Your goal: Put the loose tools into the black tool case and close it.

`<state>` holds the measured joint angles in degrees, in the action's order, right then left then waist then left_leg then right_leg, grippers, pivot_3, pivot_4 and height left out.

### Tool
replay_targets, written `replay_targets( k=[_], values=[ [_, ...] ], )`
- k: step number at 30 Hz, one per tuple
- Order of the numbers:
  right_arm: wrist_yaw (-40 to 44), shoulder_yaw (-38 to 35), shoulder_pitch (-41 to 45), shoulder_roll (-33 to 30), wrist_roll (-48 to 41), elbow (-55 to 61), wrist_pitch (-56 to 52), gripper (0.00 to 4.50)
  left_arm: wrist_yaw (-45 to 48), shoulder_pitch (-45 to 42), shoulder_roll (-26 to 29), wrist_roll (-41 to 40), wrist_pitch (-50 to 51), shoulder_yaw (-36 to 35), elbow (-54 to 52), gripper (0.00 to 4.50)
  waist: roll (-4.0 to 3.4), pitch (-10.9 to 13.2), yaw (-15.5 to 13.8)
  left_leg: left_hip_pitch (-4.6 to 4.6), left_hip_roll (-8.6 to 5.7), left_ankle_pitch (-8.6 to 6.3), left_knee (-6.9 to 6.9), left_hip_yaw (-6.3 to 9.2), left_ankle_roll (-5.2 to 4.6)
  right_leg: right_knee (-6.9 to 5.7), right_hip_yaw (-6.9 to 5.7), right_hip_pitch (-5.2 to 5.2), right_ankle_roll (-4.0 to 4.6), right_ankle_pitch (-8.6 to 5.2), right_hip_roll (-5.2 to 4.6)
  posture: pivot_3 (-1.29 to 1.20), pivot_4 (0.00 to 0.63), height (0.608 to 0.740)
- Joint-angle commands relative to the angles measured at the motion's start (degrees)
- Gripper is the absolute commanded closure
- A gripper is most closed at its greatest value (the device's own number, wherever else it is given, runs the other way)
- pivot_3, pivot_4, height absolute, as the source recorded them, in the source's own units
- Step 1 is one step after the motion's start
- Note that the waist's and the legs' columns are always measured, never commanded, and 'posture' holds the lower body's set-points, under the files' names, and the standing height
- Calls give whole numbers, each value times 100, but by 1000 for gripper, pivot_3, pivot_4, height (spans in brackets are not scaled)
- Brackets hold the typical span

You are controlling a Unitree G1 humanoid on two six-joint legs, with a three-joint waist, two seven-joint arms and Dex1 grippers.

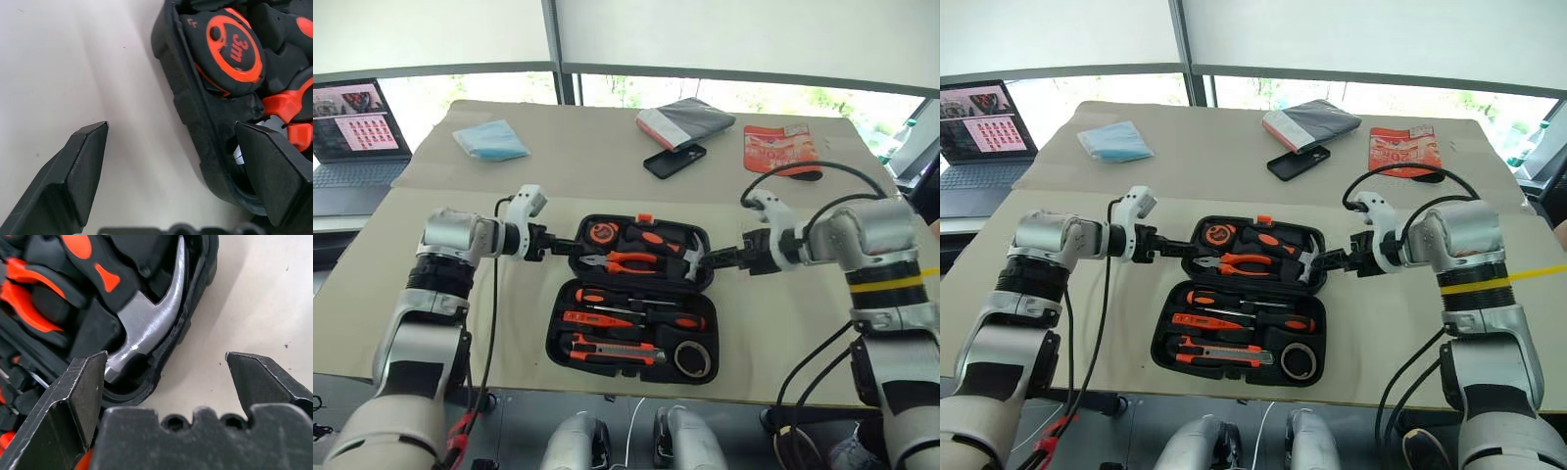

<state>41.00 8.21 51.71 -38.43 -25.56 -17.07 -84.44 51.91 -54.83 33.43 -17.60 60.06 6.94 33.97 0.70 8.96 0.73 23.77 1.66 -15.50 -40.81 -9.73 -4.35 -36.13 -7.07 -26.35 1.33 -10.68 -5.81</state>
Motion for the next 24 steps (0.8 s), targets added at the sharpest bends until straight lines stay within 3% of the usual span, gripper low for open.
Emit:
replay_targets(
  k=[1,2,5,9,14,15,20,24],
  values=[
    [16,43,203,7,-17,-112,-210,251,226,-170,44,-17,137,42,-31,39,0,0,8,-1,0,0,0,0,1,-3,1,-1,0,0,-2,0,150,740],
    [8,84,223,20,-3,-170,-233,504,287,-176,50,-38,200,61,-32,0,0,0,12,-3,1,1,-1,0,2,-4,2,1,0,0,-2,0,150,740],
    [-34,215,232,23,71,-272,-222,1349,442,-184,69,-67,342,134,-66,693,0,0,24,-6,1,2,-2,0,4,-8,3,1,1,1,-2,0,150,740],
    [-270,-56,325,235,148,-615,-240,2895,384,-168,56,63,312,210,55,2343,0,0,11,-11,2,3,-2,1,6,-13,3,4,1,1,-7,0,150,740],
    [-482,-449,383,474,170,-986,-32,4486,292,-184,0,-24,403,19,170,4252,5,-3,16,-28,-2,3,-3,1,5,-16,3,19,0,3,-26,0,150,740],
    [-482,-592,359,534,129,-965,134,4500,230,-189,-37,-78,396,-102,178,4426,5,-3,25,-34,-2,3,-3,1,5,-14,4,24,-1,3,-29,0,150,740],
    [-129,-1009,-69,609,17,-214,1629,4500,-245,-30,-372,-511,-150,-1226,66,4426,5,-2,31,-38,1,12,1,0,21,-15,13,21,-24,4,-44,0,150,740],
    [-40,-1094,-636,532,199,597,2917,4500,16,545,-476,-849,-938,-1772,-616,4426,6,1,40,-24,0,17,6,-2,20,-15,16,5,-3,19,-44,0,150,740]
  ],
)
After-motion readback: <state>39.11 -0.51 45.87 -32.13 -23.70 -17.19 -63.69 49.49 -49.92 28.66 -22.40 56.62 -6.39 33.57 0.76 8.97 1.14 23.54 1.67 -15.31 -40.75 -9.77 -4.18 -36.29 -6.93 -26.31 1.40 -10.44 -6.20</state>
